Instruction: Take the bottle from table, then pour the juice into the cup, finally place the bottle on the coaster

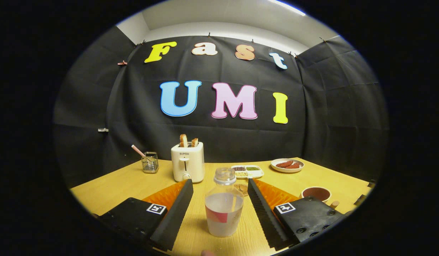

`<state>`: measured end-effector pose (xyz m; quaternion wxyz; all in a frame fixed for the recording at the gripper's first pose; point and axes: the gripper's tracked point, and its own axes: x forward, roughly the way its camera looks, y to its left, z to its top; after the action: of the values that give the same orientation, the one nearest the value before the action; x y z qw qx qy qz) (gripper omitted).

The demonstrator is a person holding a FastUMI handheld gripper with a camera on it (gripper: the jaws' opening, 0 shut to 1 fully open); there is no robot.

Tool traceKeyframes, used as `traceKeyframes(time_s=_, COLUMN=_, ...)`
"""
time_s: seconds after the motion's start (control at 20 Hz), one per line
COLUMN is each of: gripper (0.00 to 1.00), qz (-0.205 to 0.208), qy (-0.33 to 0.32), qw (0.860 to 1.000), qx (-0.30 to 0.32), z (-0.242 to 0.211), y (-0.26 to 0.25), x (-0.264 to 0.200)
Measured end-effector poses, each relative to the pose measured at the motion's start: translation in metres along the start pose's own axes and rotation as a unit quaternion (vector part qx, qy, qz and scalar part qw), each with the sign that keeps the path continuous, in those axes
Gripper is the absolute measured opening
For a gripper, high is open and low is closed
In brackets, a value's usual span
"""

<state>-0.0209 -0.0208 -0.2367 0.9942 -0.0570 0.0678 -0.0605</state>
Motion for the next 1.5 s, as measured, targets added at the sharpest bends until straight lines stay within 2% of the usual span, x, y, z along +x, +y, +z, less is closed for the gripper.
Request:
traceKeyframes(time_s=0.15, gripper=0.96, qz=0.001, qy=0.018, qw=1.000, qx=-0.007, z=-0.029, y=0.004, x=0.007)
traceKeyframes(time_s=0.5, gripper=0.96, qz=-0.001, qy=0.018, qw=1.000, qx=-0.002, z=-0.051, y=0.004, x=0.023)
traceKeyframes(time_s=0.85, gripper=0.98, qz=-0.018, qy=-0.014, qw=1.000, qx=0.022, z=-0.040, y=-0.005, x=0.033)
traceKeyframes(time_s=1.0, gripper=0.98, qz=0.005, qy=-0.015, qw=1.000, qx=0.023, z=-0.042, y=0.006, x=0.040)
traceKeyframes(time_s=1.05, gripper=0.97, qz=0.005, qy=-0.014, qw=1.000, qx=0.022, z=-0.043, y=0.005, x=0.041)
traceKeyframes(time_s=1.15, gripper=0.77, qz=0.000, qy=-0.013, qw=1.000, qx=0.022, z=-0.043, y=0.002, x=0.043)
traceKeyframes(time_s=1.35, gripper=0.75, qz=-0.017, qy=0.021, qw=1.000, qx=0.013, z=-0.046, y=0.001, x=0.042)
traceKeyframes(time_s=1.5, gripper=0.75, qz=-0.020, qy=0.034, qw=0.999, qx=0.022, z=-0.021, y=0.004, x=0.031)
